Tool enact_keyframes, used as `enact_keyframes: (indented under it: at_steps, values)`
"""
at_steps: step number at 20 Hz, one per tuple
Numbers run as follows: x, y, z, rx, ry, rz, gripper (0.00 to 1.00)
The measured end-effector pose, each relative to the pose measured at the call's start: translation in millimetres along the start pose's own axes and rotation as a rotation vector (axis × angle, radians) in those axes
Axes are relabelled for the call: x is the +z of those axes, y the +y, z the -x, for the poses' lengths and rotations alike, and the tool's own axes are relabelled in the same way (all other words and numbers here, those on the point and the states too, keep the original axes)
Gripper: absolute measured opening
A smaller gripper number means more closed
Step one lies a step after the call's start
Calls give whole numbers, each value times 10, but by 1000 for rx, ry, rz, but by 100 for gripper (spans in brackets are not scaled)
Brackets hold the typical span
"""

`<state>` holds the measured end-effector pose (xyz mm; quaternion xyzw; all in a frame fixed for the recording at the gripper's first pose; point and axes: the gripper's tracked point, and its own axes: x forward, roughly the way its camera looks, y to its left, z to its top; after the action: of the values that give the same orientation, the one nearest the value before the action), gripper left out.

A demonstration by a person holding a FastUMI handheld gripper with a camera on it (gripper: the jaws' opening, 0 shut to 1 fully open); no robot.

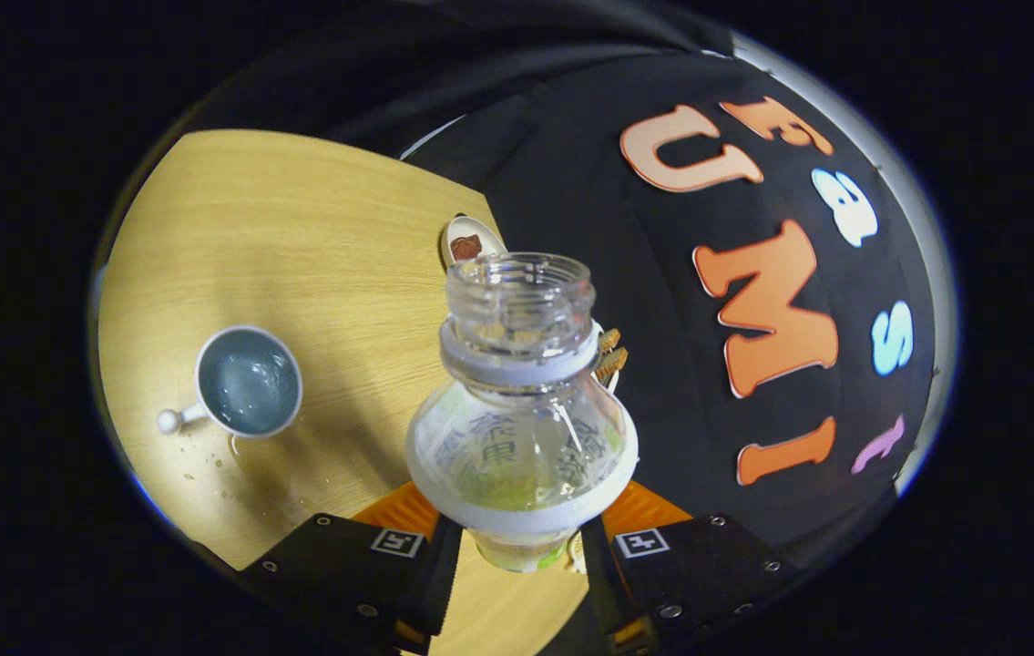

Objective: Take the bottle from table, then pour the juice into the cup, finally place the bottle on the coaster

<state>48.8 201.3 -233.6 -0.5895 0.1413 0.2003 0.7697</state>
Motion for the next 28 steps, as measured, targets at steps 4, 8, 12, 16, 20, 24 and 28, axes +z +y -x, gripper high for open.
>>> enact_keyframes:
  at_steps: [4, 8, 12, 16, 20, 24, 28]
  values:
    - [-238, -242, -155, 14, 22, -225, 62]
    - [-424, -370, -358, 45, 27, -469, 62]
    - [-564, -378, -662, 92, 10, -720, 62]
    - [-686, -343, -912, 146, 12, -924, 62]
    - [-858, -231, -1173, 155, 37, -994, 62]
    - [-933, -67, -1345, 182, 41, -1019, 62]
    - [-1031, 18, -1497, 169, 53, -1031, 62]
